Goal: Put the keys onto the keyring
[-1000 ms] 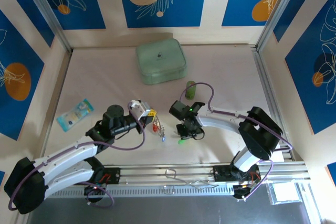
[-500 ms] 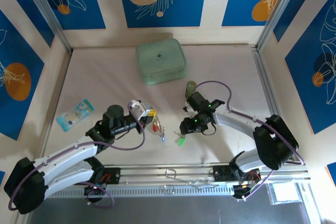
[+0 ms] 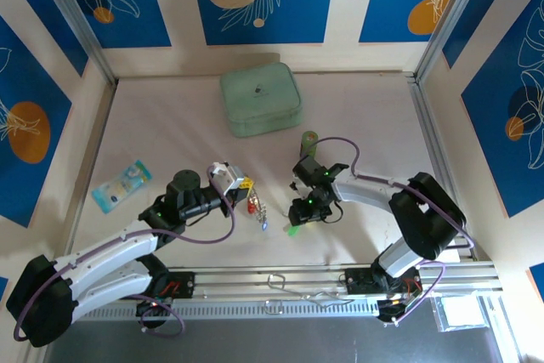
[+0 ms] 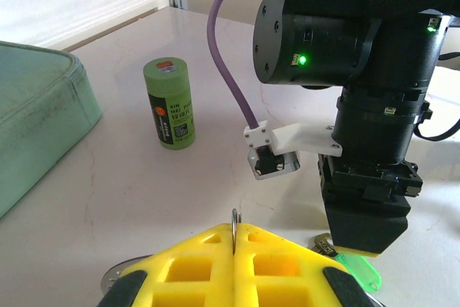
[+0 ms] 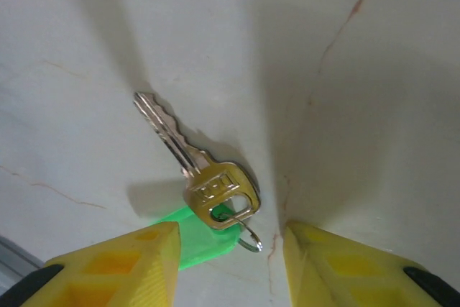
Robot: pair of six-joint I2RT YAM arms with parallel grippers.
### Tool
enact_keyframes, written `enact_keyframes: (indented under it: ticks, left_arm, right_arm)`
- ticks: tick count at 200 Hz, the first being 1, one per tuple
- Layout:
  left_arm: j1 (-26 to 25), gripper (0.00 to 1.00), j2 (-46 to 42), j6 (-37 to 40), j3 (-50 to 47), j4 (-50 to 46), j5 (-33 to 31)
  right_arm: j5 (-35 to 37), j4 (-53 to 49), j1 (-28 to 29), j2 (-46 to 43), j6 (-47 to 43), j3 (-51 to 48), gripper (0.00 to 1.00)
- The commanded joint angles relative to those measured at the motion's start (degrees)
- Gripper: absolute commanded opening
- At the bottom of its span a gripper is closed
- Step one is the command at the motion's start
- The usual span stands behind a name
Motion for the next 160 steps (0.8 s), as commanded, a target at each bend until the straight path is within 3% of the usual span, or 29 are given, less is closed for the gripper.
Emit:
enact_keyframes:
  ticks: [1,56,160]
  left_arm:
    - [-0.1,0.0,-0.3,0.7,2.2,0.9,1.2]
    - [0.0,0.0,-0.1,0.8,2.2,0.9,1.2]
    - [0.0,0.0,-0.1,0.8,2.2,1.1,1.2]
  right_arm:
    - [0.8,-1.5,1.2,1.2,-0.1,1.3,0.39]
    - [1.6,-2.0,2.3,1.9,0.4,2.6,0.25]
    - [2.2,-3.0,2.7,1.3,0.4,3.5,0.09]
